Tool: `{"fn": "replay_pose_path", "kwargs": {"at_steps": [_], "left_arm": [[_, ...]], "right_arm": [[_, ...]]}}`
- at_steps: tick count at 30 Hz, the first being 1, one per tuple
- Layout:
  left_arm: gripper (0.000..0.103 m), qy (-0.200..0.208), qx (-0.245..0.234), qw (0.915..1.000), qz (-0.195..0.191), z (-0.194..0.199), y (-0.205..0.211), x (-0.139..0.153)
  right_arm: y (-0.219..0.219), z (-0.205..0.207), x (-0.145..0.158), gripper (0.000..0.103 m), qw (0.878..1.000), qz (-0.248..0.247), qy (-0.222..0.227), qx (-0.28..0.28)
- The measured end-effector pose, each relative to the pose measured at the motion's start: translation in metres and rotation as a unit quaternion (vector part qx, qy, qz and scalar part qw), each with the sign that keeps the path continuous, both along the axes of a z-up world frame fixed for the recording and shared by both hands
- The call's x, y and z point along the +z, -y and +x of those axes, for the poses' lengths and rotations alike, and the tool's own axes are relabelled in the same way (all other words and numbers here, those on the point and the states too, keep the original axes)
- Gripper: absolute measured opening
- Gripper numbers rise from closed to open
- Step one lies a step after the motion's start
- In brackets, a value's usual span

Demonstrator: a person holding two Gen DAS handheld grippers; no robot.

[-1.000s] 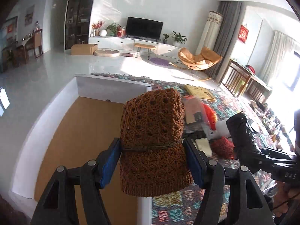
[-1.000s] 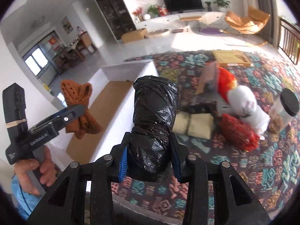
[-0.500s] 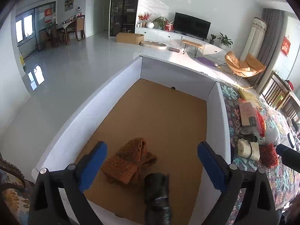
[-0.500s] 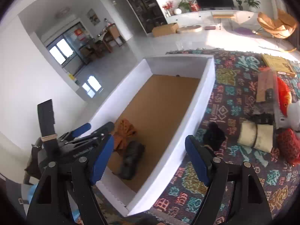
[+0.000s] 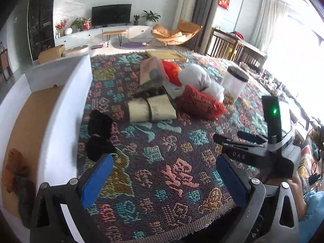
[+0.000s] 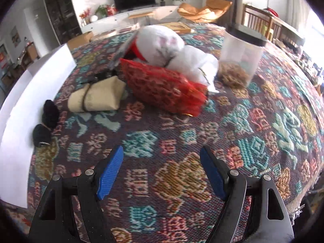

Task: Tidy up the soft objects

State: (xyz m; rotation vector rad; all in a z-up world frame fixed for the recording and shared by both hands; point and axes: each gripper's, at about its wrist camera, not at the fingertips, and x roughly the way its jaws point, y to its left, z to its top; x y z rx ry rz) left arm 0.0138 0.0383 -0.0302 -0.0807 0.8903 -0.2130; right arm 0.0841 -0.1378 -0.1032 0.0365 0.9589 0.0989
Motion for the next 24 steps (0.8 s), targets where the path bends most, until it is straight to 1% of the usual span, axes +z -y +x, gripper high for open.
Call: {"fn": "replay_pose_path", "kwargs": {"at_steps": [2, 4, 6, 7, 10, 12, 13, 14, 16, 18, 19, 21, 24], "left_arm": [[0.101, -0.030, 0.005, 0.9991, 0.028, 0.018, 0.019, -0.037], [0.101, -0.043, 0.023, 0.9974, 0.052, 0.035, 0.026, -0.063], [0.101, -0.047, 0.039, 0.9968, 0.052, 0.049, 0.025, -0.076], [0.101, -0.042, 0.045, 0.9969, 0.048, 0.057, 0.024, -0.079], [0.101, -0.031, 0.056, 0.9960, 0.062, 0.075, 0.022, -0.084], [0.101, -0.040, 0.062, 0.9948, 0.070, 0.086, 0.020, -0.091], [0.103, -0.038, 0.065, 0.9944, 0.074, 0.087, 0.018, -0.094], [0.103, -0.027, 0.065, 0.9944, 0.079, 0.086, 0.019, -0.096], [0.103, -0.026, 0.065, 0.9946, 0.077, 0.086, 0.017, -0.097], [0.103, -0.025, 0.065, 0.9945, 0.078, 0.087, 0.018, -0.098], [0.103, -0.026, 0.065, 0.9945, 0.078, 0.087, 0.017, -0.098], [0.103, -0.026, 0.065, 0.9945, 0.078, 0.087, 0.017, -0.098], [0.103, -0.026, 0.065, 0.9945, 0.078, 0.087, 0.017, -0.098]], "right_arm": [[0.012, 0.001, -0.008, 0.081, 1.000, -0.008, 0.000, -0.018], [0.020, 0.002, -0.013, 0.081, 1.000, -0.010, 0.002, -0.030], [0.024, 0.006, -0.016, 0.081, 0.999, 0.003, 0.003, -0.038], [0.024, 0.007, -0.013, 0.081, 0.999, 0.003, 0.010, -0.041], [0.024, 0.017, -0.016, 0.081, 0.999, -0.001, 0.019, -0.045], [0.025, 0.028, -0.022, 0.081, 0.999, 0.003, 0.015, -0.050], [0.024, 0.028, -0.023, 0.082, 0.998, 0.003, 0.022, -0.051], [0.024, 0.030, -0.023, 0.082, 0.998, 0.003, 0.024, -0.052], [0.022, 0.033, -0.024, 0.083, 0.998, -0.006, 0.029, -0.049], [0.013, 0.033, -0.027, 0.087, 0.998, -0.037, 0.032, -0.043], [0.010, 0.033, -0.028, 0.087, 0.998, -0.042, 0.034, -0.041], [0.013, 0.033, -0.029, 0.088, 0.998, -0.030, 0.032, -0.044], [0.020, 0.035, -0.030, 0.088, 0.998, -0.032, 0.033, -0.044]]}}
